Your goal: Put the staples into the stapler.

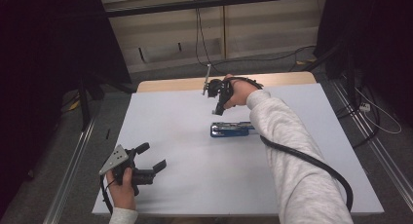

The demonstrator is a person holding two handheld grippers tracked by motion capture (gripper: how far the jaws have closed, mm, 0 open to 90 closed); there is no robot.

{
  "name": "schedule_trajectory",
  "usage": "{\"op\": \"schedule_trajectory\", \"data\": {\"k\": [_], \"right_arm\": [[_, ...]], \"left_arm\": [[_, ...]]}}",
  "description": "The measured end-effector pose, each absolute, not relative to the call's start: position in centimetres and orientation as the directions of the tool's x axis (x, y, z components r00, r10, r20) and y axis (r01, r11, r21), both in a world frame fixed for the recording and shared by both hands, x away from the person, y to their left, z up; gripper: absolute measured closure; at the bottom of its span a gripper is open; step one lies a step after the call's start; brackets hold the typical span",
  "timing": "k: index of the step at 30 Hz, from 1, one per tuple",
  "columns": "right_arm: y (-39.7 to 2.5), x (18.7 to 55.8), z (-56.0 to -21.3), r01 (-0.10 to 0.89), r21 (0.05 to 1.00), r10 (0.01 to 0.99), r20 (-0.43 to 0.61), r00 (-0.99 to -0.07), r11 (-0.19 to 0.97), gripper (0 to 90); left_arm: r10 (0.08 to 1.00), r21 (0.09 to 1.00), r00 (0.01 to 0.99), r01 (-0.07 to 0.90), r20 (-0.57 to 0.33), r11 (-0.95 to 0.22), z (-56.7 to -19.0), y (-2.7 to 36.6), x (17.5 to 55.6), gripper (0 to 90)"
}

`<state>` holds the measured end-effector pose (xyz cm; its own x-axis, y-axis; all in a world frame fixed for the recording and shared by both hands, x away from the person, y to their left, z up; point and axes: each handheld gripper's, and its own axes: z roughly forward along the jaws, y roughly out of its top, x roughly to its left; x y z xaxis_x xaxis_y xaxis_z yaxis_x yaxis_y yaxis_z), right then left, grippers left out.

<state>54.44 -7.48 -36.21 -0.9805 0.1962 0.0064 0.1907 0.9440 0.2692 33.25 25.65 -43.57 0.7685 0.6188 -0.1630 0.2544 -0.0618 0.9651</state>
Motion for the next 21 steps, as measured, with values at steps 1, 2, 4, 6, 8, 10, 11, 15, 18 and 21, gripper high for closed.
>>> {"op": "schedule_trajectory", "data": {"k": [1, 2, 4, 6, 8, 10, 11, 15, 18, 21], "right_arm": [[-7.5, 54.4, -36.3, 0.190, 0.275, 0.195, 0.008, -0.981, 0.942, 78.5], [-7.5, 54.4, -36.3, 0.190, 0.275, 0.195, 0.008, -0.981, 0.942, 78.5], [-7.5, 54.2, -36.4, 0.187, 0.275, 0.192, 0.012, -0.981, 0.943, 78.5], [-7.5, 54.1, -36.4, 0.189, 0.279, 0.193, 0.016, -0.981, 0.942, 78.5], [-7.6, 53.9, -36.4, 0.190, 0.283, 0.194, 0.017, -0.981, 0.940, 78.5], [-7.8, 53.8, -36.4, 0.193, 0.291, 0.196, 0.020, -0.980, 0.937, 78.5], [-8.0, 53.8, -36.4, 0.188, 0.288, 0.191, 0.018, -0.981, 0.939, 78.5], [-8.6, 53.6, -36.5, 0.211, 0.303, 0.213, 0.027, -0.977, 0.929, 78.5], [-8.8, 53.4, -36.6, 0.212, 0.300, 0.213, 0.032, -0.977, 0.930, 78.5], [-9.2, 53.2, -36.8, 0.221, 0.322, 0.220, 0.040, -0.975, 0.921, 78.5]], "left_arm": [[0.620, 0.965, 0.768, 0.254, -0.161, -0.063, -43.6, 25.7, 33.2, 1.5], [0.620, 0.965, 0.768, 0.254, -0.161, -0.063, -43.6, 25.7, 33.2, 1.6], [0.620, 0.966, 0.768, 0.252, -0.159, -0.064, -43.5, 25.7, 33.2, 1.6], [0.620, 0.965, 0.767, 0.255, -0.162, -0.063, -43.6, 25.6, 33.2, 1.6], [0.621, 0.965, 0.767, 0.254, -0.160, -0.065, -43.6, 25.6, 33.2, 1.6], [0.619, 0.965, 0.768, 0.255, -0.161, -0.065, -43.6, 25.6, 33.3, 1.6], [0.621, 0.965, 0.768, 0.255, -0.159, -0.068, -43.6, 25.5, 33.3, 1.6], [0.622, 0.964, 0.766, 0.256, -0.159, -0.069, -43.6, 25.5, 33.2, 1.6], [0.622, 0.963, 0.768, 0.257, -0.156, -0.075, -43.6, 25.6, 33.3, 1.6], [0.623, 0.964, 0.765, 0.259, -0.162, -0.067, -43.6, 25.5, 33.2, 1.6]]}}
